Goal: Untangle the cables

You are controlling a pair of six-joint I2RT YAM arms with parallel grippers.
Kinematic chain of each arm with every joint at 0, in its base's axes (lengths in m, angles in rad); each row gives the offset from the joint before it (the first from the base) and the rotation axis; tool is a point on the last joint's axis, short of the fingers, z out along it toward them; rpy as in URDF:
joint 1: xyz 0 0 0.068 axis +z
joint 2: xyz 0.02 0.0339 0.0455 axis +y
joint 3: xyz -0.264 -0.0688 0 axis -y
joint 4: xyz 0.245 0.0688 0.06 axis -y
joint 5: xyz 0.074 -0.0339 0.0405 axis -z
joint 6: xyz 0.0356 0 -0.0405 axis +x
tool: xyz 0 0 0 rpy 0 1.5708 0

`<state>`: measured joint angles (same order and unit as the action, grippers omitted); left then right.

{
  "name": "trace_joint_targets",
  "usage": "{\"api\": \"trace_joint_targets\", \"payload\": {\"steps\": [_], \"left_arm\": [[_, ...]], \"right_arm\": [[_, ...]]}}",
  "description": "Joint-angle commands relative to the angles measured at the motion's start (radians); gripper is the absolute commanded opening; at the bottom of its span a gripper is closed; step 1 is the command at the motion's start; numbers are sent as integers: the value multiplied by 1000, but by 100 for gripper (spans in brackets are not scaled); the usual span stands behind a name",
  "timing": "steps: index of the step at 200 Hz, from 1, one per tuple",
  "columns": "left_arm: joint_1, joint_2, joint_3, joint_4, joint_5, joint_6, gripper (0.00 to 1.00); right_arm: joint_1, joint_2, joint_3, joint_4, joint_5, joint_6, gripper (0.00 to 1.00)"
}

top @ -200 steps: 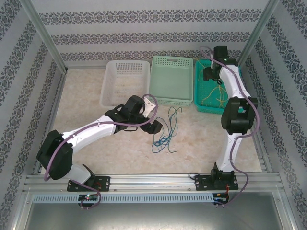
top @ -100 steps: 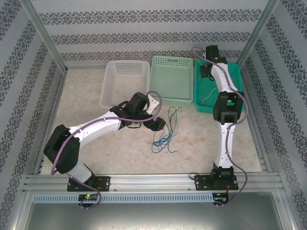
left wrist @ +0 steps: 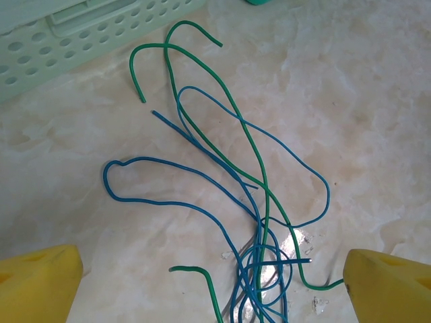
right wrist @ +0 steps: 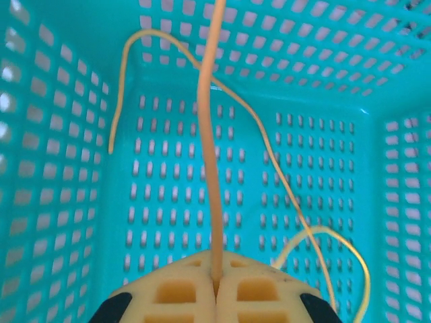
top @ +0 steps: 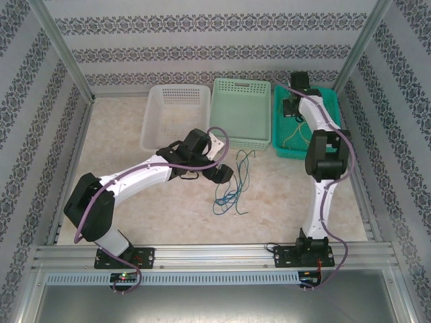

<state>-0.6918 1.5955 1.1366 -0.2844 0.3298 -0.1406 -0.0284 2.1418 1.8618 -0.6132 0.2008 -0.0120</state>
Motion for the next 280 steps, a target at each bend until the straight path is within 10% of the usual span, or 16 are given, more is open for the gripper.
{"api": "trace_joint_targets", "payload": {"steps": [1, 66, 135, 167, 280], "left_arm": [[12, -6, -5, 0, 21, -14, 100], [13, -51, -60, 32, 29, -21, 100], [13, -58, -69, 32, 26, -25, 100], [12, -69, -78, 32, 19, -27, 100], [12, -43, -89, 51, 14, -42, 100]], "right_arm": [[-21, -152, -128, 112, -23, 31, 0], [-47, -221, -334, 50, -233, -61, 0], [-62, -63, -218, -18, -174, 13, 0], [-62, -112, -256, 43, -157, 63, 66], [70, -487, -349, -37, -9, 78, 81]]}}
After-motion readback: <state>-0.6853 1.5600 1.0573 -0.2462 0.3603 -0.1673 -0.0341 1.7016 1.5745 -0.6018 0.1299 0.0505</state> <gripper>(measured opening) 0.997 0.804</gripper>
